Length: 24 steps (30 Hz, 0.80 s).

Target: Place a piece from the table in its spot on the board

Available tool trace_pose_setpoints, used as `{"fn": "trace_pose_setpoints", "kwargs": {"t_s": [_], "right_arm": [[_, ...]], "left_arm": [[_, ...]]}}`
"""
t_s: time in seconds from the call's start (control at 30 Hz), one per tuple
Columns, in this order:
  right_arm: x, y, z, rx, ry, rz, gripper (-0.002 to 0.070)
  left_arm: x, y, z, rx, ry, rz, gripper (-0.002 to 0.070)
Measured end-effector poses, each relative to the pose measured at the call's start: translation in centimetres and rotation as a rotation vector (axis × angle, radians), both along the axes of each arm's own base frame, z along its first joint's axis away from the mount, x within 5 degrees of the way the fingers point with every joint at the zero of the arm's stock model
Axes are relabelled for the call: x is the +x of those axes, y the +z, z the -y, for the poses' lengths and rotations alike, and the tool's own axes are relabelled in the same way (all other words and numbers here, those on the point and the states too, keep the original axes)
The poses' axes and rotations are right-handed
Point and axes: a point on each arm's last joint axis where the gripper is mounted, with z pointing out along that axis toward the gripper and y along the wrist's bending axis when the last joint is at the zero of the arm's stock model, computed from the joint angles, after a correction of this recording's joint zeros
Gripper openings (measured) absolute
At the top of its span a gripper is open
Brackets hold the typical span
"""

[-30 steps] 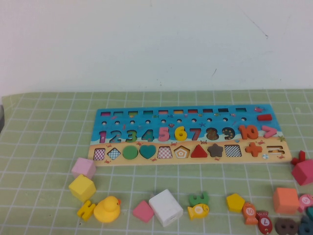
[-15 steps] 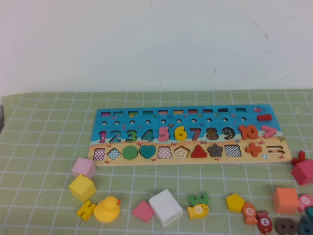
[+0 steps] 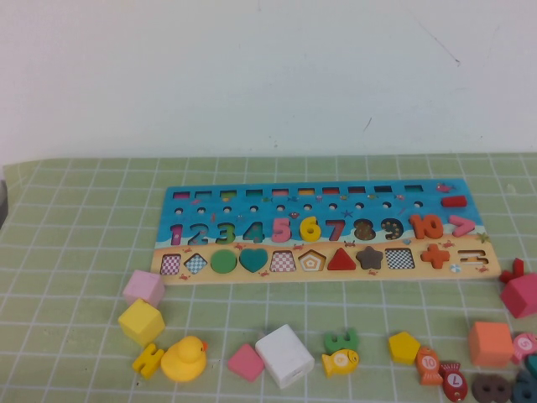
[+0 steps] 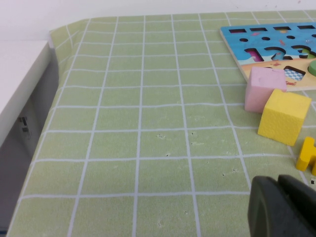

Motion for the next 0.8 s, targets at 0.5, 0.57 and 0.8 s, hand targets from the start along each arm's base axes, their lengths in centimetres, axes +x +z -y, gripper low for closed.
{"fn": "trace_pose_setpoints", "kwargs": {"t_s": [0.5, 0.57, 0.8], "right_arm": [[0.00, 0.00, 0.00, 0.018, -0.006, 0.001, -0.0001], [0.00, 0.00, 0.00, 0.018, -0.006, 0.001, -0.0001], [0.00, 0.00, 0.00, 0.018, -0.006, 0.001, -0.0001]], "left_arm": [[0.00, 0.00, 0.00, 0.000, 0.000, 0.000, -0.0002], [0.00, 0.00, 0.00, 0.000, 0.000, 0.000, -0.0002], [0.00, 0.00, 0.00, 0.000, 0.000, 0.000, -0.0002]]}}
